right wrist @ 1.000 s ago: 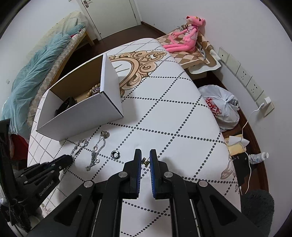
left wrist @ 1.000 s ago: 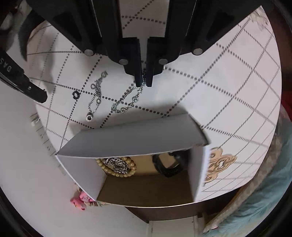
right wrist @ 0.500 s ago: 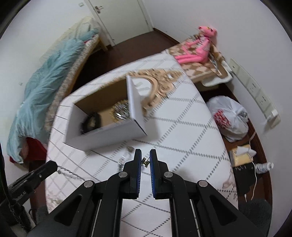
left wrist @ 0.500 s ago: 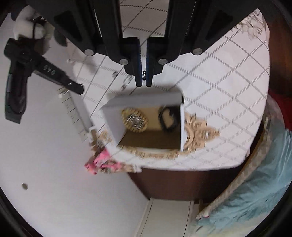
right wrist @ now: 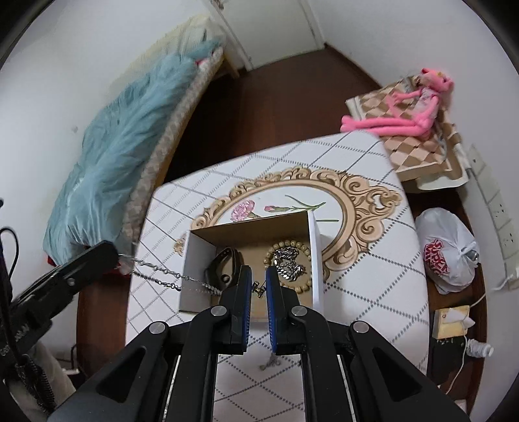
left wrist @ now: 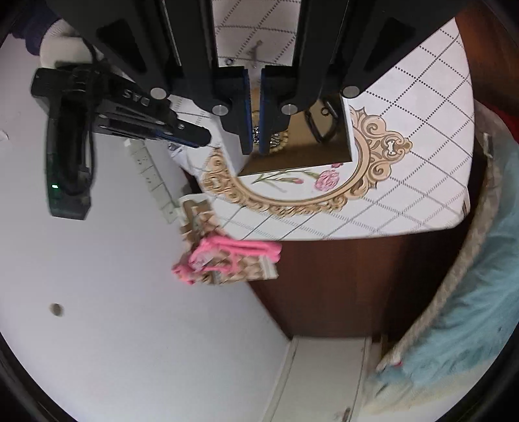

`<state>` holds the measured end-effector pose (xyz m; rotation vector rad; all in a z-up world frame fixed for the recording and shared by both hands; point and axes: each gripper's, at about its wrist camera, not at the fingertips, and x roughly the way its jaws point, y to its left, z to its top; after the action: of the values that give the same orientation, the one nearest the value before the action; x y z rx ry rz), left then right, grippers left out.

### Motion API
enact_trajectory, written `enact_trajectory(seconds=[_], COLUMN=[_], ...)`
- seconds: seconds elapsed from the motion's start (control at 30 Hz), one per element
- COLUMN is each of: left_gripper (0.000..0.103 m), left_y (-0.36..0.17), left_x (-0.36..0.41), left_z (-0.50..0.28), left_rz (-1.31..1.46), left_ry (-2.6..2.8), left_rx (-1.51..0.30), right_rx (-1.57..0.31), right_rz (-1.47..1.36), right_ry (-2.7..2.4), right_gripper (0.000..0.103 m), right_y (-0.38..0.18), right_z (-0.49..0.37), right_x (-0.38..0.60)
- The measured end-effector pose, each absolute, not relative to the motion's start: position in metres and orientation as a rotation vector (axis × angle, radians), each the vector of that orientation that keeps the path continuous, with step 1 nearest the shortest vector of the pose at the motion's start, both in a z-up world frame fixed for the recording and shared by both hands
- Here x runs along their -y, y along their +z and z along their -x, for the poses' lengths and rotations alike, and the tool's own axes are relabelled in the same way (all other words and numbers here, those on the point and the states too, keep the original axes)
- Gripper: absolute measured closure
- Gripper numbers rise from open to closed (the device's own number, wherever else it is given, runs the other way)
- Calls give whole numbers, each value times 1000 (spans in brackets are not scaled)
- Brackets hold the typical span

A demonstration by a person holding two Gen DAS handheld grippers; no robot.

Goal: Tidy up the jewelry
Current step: 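Carry the held items over the box and open both tools, then lift both tools out of the box and back from it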

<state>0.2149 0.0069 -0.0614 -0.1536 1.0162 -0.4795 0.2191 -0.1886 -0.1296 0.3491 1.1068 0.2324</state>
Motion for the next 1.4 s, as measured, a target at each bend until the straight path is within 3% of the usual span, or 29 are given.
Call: enact_trajectory(seconds=[0.23, 0.47, 0.5, 0.53, 0.6, 0.63, 0.9, 0.93, 0.97, 1.03, 1.4], left_gripper=[100, 95, 89, 80, 0, 0, 0, 0, 0, 0, 0], left_y=[-111, -126, -126, -126, -127, -126, -128, -130, -131, -134, -130], left_x=[-15, -28, -31, -34, -39, -43, -51, -51, -51, -50, -42], left_z=[-254, -262, -262, -262, -261, -259, -242, -239, -236, -228, -191], left_rz=[219, 132, 118, 115, 105, 110, 54, 43, 34, 15, 8], left_ry=[-388, -197, -173, -166, -136, -133, -51, -33, -21, -1, 22], left_rx=[-1184, -1225, -1218, -1216, -1203, -1182, -1125, -1122, -1118, -1105, -1081], right_rx=[-1255, -1347, -1353, -1357, -1366, -1364, -1254, -1241, -1229, -1224, -1191], right_rz=[-323, -323, -322, -327, -343, -344, -196, -163, -123, -76, -43], right_ry=[282, 325, 316, 317, 326, 322, 166, 140, 111, 63, -29], right_gripper=[94, 93, 92, 87, 62, 50, 48, 38, 20, 7, 7], right_y=[-167, -186, -187, -188, -191, -191, -169, -167, -165, -167, -171], right_z=[-258, -282, -283, -285, -285, -285, -267, -263, -257, -249, -204], right_x=[171, 153, 152, 151, 151, 152, 164, 165, 165, 166, 175])
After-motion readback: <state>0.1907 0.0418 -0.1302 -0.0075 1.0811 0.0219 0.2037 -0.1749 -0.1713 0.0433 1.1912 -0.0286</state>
